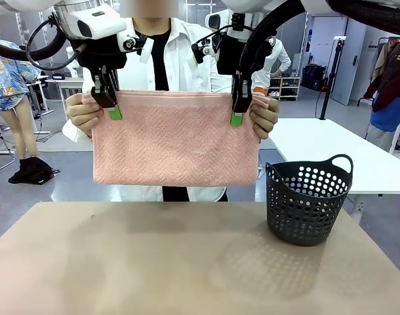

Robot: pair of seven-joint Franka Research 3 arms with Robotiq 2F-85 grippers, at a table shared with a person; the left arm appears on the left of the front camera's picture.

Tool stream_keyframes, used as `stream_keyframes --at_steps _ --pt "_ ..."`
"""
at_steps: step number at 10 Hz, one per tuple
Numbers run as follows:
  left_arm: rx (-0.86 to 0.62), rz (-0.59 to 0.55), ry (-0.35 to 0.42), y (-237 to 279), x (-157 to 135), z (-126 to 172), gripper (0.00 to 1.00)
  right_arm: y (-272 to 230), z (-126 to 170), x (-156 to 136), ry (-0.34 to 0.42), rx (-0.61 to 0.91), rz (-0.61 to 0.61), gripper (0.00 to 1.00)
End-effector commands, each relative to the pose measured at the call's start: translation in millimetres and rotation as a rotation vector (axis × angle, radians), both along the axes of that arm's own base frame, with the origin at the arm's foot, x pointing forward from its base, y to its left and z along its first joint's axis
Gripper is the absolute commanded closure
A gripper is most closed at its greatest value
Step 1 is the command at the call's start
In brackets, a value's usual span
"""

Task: Fold the towel.
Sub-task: Release the end of the 100 cm Hotel Towel you were holding.

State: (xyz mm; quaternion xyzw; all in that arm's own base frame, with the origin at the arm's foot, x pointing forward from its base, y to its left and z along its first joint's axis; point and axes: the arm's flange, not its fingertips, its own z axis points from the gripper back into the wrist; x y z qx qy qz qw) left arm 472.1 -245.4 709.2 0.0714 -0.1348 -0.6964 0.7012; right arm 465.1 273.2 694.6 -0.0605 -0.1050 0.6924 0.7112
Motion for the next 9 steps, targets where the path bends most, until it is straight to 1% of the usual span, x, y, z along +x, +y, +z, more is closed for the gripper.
stream_keyframes --at_steps 1,4,5,6,7,8,9 --pt "-0.001 0.002 -0.002 1 0 1 1.00 -1 1 -1 -0.002 -0.001 -0.001 1.00" --pt "-0.001 0.002 -0.002 1 0 1 1.00 -1 1 -1 -0.002 -0.001 -0.001 1.00" --pt "0.000 0.000 0.000 0 0 0 0.62 0 0 0 0.000 0.000 0.000 0.68" --pt "-0.011 -0.006 -0.001 3 1 4 0.62 -3 2 3 0.020 0.011 0.001 0.68" --pt "-0.001 0.011 -0.023 5 3 8 0.28 -5 4 4 0.034 0.017 -0.002 0.40" --pt "0.010 0.024 -0.037 6 5 11 0.59 -4 6 5 0.033 0.014 0.000 0.67" --pt "0.014 0.029 -0.057 5 5 16 0.00 -3 10 5 0.029 0.026 -0.008 0.14"
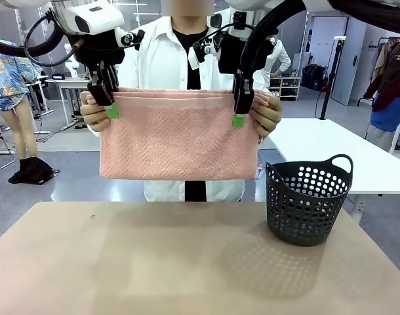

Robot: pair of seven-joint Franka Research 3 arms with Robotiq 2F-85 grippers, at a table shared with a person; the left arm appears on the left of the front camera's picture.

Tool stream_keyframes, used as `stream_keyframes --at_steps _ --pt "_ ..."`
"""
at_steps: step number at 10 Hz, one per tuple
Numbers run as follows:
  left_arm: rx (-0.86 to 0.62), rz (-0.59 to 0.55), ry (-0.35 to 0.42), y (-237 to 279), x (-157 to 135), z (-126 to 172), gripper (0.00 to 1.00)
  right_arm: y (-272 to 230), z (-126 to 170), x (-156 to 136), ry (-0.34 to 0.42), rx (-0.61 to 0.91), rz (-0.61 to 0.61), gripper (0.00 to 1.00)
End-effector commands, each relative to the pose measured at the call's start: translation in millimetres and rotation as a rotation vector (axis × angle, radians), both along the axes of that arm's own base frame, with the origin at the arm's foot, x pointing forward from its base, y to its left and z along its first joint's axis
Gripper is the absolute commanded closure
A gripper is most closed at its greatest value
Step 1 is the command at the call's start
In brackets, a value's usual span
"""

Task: Fold the towel.
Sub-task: Release the end of the 100 cm Hotel Towel you were holding.

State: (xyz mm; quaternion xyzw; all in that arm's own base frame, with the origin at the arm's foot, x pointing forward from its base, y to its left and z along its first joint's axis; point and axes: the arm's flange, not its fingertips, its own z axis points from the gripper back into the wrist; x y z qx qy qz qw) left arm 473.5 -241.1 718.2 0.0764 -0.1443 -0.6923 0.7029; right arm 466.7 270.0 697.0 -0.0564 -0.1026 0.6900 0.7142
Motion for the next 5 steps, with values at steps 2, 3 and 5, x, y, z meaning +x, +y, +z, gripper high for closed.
stream_keyframes --at_steps 2,3,5 --pt "0.009 0.010 -0.030 3 1 14 0.00 1 11 3 0.026 0.018 -0.015 0.00" --pt "0.008 0.015 -0.033 5 -1 19 0.00 0 17 1 0.011 0.012 -0.025 0.17" --pt "-0.087 0.137 0.015 18 -17 46 0.14 -17 53 -20 -0.061 0.067 -0.056 0.00"
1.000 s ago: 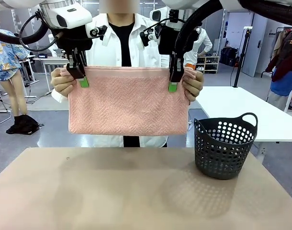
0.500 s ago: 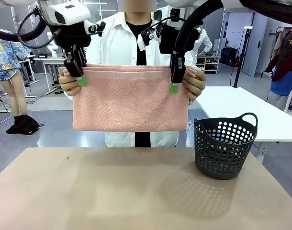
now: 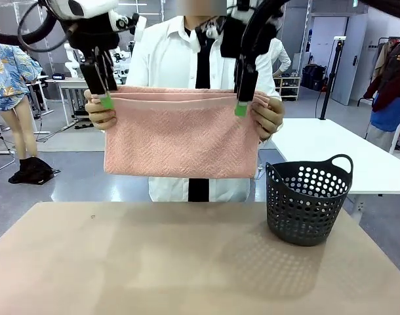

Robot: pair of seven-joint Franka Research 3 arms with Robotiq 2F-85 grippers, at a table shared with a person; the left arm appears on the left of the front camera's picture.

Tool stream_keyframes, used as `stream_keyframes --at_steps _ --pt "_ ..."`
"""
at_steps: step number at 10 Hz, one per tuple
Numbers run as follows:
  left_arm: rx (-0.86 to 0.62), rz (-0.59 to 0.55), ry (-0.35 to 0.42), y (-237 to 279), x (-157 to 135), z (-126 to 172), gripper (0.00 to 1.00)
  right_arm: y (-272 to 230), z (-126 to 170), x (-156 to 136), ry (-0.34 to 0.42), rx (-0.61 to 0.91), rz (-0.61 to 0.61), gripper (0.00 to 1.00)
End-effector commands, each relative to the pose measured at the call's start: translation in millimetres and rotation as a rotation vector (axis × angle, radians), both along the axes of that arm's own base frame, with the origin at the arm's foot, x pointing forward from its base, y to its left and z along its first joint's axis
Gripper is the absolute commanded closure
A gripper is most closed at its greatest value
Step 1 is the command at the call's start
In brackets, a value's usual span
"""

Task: Fold the towel.
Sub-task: Release the end of the 100 cm Hotel Towel you were holding.

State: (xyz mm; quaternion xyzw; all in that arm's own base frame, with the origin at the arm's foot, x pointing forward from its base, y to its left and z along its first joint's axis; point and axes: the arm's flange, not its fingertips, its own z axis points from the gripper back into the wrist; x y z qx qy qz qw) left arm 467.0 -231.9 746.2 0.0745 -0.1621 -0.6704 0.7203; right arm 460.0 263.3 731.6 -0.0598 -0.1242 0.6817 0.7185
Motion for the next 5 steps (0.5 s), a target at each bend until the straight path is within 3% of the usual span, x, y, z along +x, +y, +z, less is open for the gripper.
stream_keyframes --at_steps 1,2,3,5 --pt "-0.109 0.186 0.024 28 -24 37 0.04 -35 41 -28 -0.022 0.097 -0.076 0.00" --pt "-0.175 0.291 0.014 55 -35 53 0.00 -69 61 -40 0.019 0.188 -0.129 0.07" --pt "-0.270 0.390 0.057 86 -44 66 0.00 -109 76 -50 0.034 0.285 -0.192 0.00" --pt "-0.420 0.605 0.024 157 -72 86 0.00 -177 88 -76 0.029 0.412 -0.379 0.00"
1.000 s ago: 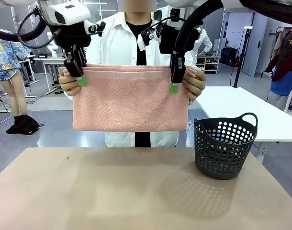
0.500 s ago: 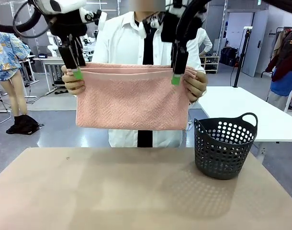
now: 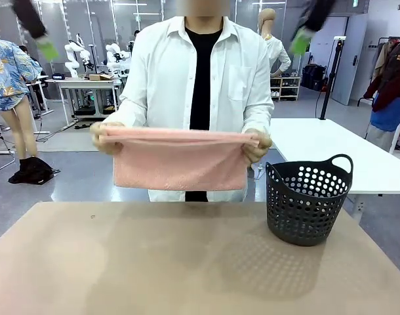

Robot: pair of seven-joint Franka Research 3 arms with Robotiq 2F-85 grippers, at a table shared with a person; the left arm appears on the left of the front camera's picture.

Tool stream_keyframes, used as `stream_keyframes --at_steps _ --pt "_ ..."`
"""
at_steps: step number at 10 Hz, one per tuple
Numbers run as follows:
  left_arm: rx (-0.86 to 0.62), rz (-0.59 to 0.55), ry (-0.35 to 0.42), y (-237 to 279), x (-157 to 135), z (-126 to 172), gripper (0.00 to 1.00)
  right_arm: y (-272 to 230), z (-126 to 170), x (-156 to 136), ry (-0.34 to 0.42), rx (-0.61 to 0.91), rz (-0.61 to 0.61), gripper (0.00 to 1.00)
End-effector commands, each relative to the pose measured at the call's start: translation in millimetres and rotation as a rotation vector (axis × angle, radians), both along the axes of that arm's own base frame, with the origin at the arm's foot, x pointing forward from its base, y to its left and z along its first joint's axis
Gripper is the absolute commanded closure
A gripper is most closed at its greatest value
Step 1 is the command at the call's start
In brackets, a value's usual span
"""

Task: Fold the towel.
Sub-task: Release the end of the 100 cm Hotel Towel you were holding, then pick up the 100 cm Hotel Towel and place it on the left side of the table.

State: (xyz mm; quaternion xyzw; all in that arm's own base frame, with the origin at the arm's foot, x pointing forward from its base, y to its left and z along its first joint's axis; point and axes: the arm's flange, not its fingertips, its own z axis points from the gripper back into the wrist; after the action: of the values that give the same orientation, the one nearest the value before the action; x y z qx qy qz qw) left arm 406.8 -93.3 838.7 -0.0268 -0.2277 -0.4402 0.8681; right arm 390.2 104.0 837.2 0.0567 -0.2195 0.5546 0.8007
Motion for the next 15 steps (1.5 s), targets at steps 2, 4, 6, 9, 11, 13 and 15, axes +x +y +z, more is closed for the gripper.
stream_keyframes --at_steps 2,4,6,9,11,13,15 --pt "-0.083 0.299 -0.069 59 -37 -5 0.00 -56 -13 -34 0.002 0.121 -0.370 0.00" --pt "-0.177 0.461 -0.115 101 -60 -14 0.00 -96 -16 -60 -0.047 0.236 -0.560 0.00" --pt "-0.162 0.473 -0.106 115 -70 -26 0.00 -103 -21 -67 -0.066 0.293 -0.590 0.00" --pt "-0.181 0.467 -0.089 125 -63 -4 0.00 -117 -2 -64 -0.035 0.260 -0.579 0.00" --pt "-0.181 0.467 -0.089 125 -63 -4 0.00 -117 -2 -64 -0.035 0.260 -0.579 0.00" --pt "-0.181 0.467 -0.089 125 -63 -4 0.00 -117 -2 -64 -0.035 0.260 -0.579 0.00" --pt "-0.181 0.467 -0.089 125 -63 -4 0.00 -117 -2 -64 -0.035 0.260 -0.579 0.00"
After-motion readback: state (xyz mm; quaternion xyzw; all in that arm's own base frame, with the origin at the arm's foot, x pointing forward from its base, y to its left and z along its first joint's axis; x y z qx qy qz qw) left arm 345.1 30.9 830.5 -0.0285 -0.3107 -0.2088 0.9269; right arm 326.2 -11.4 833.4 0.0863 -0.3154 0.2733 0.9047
